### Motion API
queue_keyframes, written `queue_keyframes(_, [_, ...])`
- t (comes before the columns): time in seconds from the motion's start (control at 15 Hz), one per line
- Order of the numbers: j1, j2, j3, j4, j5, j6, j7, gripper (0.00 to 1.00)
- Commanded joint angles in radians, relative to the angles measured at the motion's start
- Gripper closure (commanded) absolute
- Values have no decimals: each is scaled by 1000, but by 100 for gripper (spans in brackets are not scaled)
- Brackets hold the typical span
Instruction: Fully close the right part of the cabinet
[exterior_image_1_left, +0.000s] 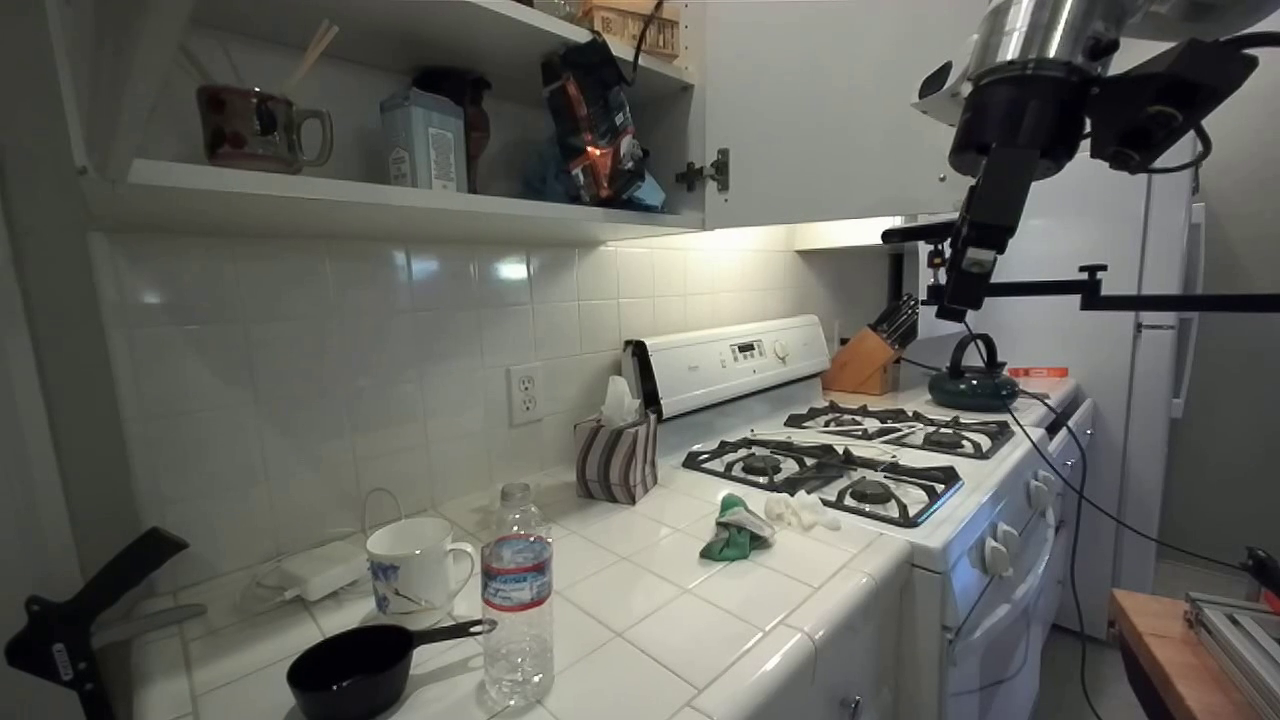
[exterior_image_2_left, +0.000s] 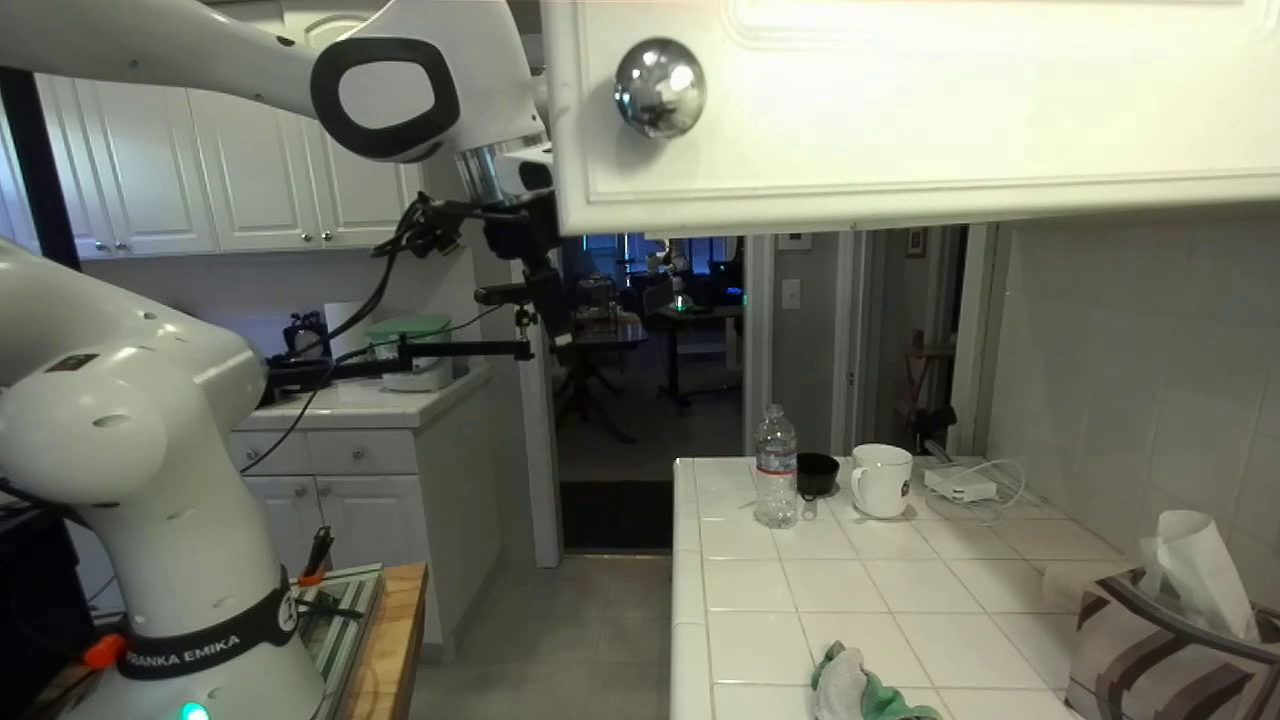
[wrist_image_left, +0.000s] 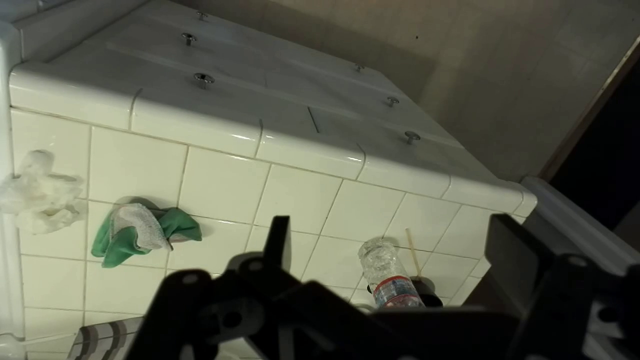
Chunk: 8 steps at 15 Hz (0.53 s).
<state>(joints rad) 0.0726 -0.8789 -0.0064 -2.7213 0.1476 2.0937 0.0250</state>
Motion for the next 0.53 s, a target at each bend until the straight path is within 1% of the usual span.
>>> queue_keyframes(0.0, [9, 46, 8, -14, 13, 78, -23, 0])
queue_keyframes(0.2, [12, 92, 15, -5, 19, 136, -6, 0])
queue_keyframes(0.47, [4, 121, 35, 5, 1, 205, 13, 0])
